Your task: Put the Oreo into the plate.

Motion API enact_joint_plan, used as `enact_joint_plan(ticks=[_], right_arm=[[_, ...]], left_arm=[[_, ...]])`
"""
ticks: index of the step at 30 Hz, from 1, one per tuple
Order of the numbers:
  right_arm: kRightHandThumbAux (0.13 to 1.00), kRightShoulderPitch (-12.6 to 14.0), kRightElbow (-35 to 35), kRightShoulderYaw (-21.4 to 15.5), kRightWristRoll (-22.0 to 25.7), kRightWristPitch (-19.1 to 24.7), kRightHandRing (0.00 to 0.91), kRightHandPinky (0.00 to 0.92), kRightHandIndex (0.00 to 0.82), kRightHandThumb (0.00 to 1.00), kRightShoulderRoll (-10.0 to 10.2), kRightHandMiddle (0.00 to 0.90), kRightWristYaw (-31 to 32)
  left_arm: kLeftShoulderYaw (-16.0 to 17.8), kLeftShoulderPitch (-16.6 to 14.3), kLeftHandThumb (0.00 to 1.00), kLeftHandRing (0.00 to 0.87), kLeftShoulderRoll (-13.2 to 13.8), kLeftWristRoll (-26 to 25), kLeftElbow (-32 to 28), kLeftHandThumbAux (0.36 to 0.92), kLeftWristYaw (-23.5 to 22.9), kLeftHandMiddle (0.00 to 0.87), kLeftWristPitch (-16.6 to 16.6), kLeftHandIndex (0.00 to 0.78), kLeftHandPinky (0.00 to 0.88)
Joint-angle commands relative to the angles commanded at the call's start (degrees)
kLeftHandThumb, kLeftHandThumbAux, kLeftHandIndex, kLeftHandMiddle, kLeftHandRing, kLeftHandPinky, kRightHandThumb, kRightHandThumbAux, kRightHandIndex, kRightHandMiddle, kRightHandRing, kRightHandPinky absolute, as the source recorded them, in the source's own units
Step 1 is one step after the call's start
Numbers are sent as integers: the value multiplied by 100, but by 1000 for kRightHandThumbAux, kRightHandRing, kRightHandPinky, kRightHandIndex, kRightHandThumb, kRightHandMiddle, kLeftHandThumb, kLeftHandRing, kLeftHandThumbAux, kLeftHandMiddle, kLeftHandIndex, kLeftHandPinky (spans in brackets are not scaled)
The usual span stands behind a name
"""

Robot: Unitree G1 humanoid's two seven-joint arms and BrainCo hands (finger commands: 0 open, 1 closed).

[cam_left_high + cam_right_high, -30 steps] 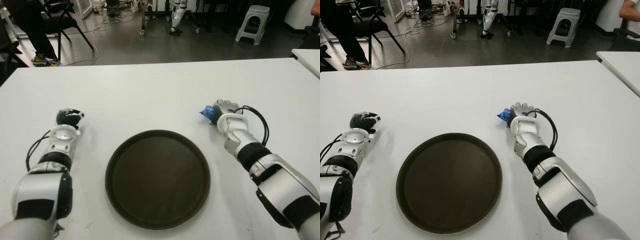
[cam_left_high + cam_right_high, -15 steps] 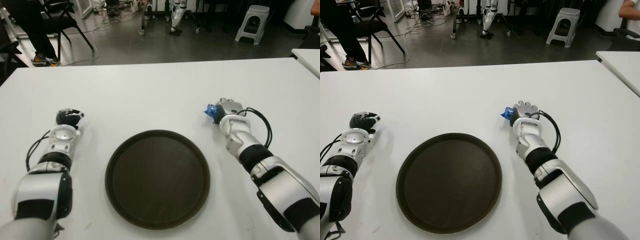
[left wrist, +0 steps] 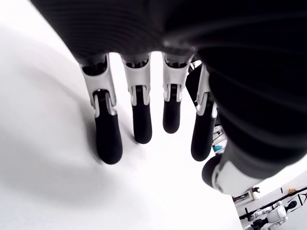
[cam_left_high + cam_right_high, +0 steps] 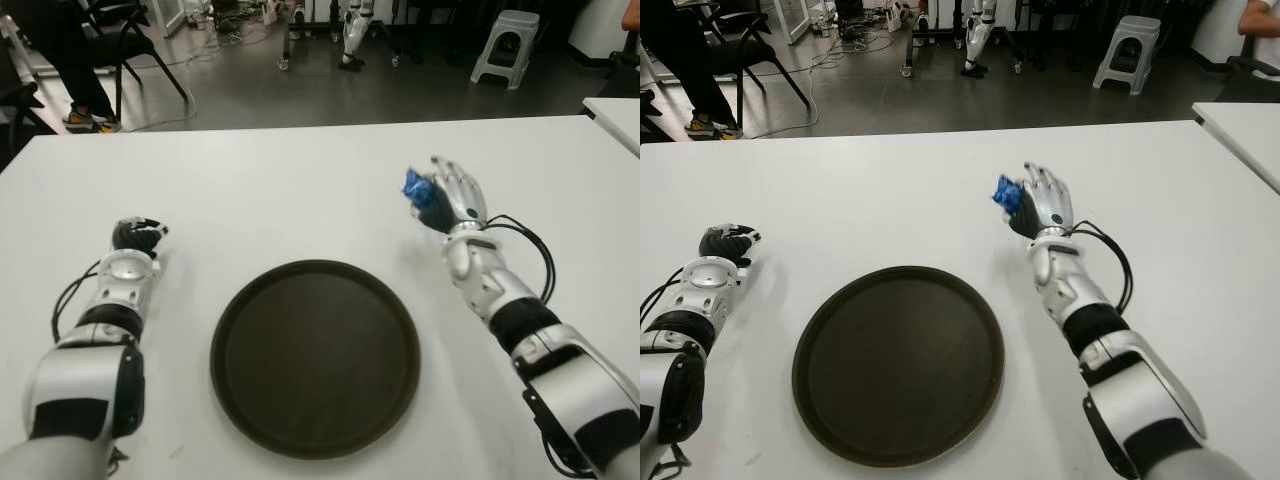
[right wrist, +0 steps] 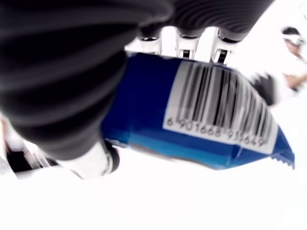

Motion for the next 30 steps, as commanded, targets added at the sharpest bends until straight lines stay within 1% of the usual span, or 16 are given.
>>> enact_joint_plan(ticks=[1, 3, 4, 6, 8, 11, 15, 18, 20, 26, 30], right_arm=[[718, 6, -2, -12, -7, -55, 0, 0, 420, 709, -5, 23, -55], [718, 49, -26, -59, -22, -284, 0, 0, 420, 709, 1, 21, -362], [718, 92, -63, -104, -45, -701, 0, 0, 420, 709, 9, 20, -859], [718, 130, -75, -161, -75, -1278, 0, 0, 420, 711, 25, 9, -1517], [718, 121, -24, -177, -91, -1595, 0, 0, 420, 712, 32, 4, -1850], [718, 86, 75, -170, -131, -1928, 0, 0, 420, 711, 23, 2, -2164], [718, 32, 206, -152, -179, -2189, 0, 0, 421, 711, 8, 3, -2367], [717, 54, 104, -128, -238, -2385, 0, 0, 421, 712, -32, 1, -2459], [717, 50, 115, -131, -256, -2428, 0, 0, 422, 713, -34, 0, -2483], [715, 88, 33, -152, -217, -2929, 0, 0, 423, 712, -52, 0, -2501], [714, 81, 83, -207, -128, -3253, 8, 20, 424, 713, -28, 9, -2457]], left_arm=[[0, 0, 681, 179, 0, 0, 0, 721, 2, 172, 1, 399, 157], [14, -2, 681, 182, -2, -15, -1, 721, -1, 173, 2, 399, 166], [31, -1, 682, 183, -6, -31, -3, 721, 0, 174, -7, 399, 170], [50, 1, 683, 187, -10, -48, -5, 721, 3, 177, -19, 399, 184], [54, 1, 683, 189, -11, -48, -7, 720, 3, 178, -23, 399, 188], [56, 1, 683, 192, -13, -43, -9, 720, -5, 182, -30, 399, 199], [49, -1, 683, 200, -16, -29, -8, 720, -6, 187, -32, 399, 208], [19, 0, 682, 201, -16, 5, -8, 720, 15, 189, -37, 399, 198], [15, 0, 682, 201, -16, 9, -8, 720, 18, 189, -38, 399, 192], [22, 2, 683, 209, 1, 5, 11, 720, 3, 198, -11, 399, 202], [44, -5, 682, 206, 2, -12, 18, 720, 12, 192, 12, 399, 211]])
